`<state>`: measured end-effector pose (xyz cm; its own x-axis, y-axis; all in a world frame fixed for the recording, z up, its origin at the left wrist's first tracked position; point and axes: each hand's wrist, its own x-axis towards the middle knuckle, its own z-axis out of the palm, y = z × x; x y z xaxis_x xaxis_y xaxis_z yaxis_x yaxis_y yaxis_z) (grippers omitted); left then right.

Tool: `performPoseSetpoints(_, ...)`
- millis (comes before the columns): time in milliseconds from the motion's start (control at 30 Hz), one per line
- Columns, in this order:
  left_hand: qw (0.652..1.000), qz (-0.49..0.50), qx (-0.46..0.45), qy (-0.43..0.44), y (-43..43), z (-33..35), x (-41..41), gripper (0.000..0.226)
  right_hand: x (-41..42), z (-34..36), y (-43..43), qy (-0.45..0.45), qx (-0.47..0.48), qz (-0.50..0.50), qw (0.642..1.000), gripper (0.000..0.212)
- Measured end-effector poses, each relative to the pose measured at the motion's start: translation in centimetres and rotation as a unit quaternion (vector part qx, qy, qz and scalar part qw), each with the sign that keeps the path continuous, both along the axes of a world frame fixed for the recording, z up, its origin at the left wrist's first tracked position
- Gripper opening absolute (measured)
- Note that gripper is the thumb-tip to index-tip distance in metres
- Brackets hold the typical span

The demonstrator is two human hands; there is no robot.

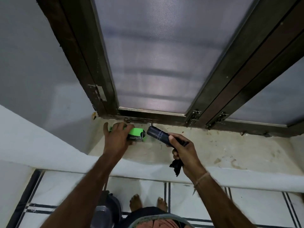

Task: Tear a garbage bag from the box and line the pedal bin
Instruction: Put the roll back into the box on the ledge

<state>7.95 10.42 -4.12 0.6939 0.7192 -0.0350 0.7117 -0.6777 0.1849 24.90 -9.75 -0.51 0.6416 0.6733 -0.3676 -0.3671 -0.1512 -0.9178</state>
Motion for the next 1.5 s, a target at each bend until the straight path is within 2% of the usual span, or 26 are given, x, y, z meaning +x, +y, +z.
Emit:
performPoseSetpoints(167,0.996,-0.012,-0.037,-0.077,-0.8,1.4,-0.6,0.063,-0.6,0.0,0.3,-0.027,0.002,-0.032,0.999,0.021)
performPoseSetpoints(367,0.992,-0.012,-0.036,-0.119,-0.4,3.0,-2.1,0.063,-1.2,0.4,0.2,-0.074,0.008,0.004,0.997,0.018)
performPoseSetpoints(500,0.991,-0.008,-0.038,-0.125,0.3,3.8,-3.0,0.064,-0.7,0.6,0.3,-0.133,-0.014,0.039,0.99,0.016)
performPoseSetpoints(667,0.993,-0.005,-0.022,-0.112,0.1,4.5,-3.3,0.066,-0.7,1.1,1.0,-0.218,0.004,0.093,0.972,0.02)
performPoseSetpoints(1000,0.994,0.009,-0.023,-0.11,-0.5,4.6,-3.9,0.065,-1.1,1.6,1.1,-0.347,0.035,0.102,0.932,0.036)
performPoseSetpoints(1133,0.994,-0.005,-0.02,-0.111,-1.0,4.6,-4.0,0.064,-1.2,1.4,1.0,-0.332,0.017,0.056,0.941,0.035)
performPoseSetpoints(1333,0.994,-0.02,-0.019,-0.11,-1.8,4.4,-3.7,0.063,-1.7,1.4,0.8,-0.234,-0.016,-0.021,0.972,0.022)
performPoseSetpoints(1500,0.986,-0.043,-0.068,-0.145,-2.5,4.2,-3.1,0.063,-1.5,1.1,1.1,-0.176,0.004,0.015,0.984,0.018)
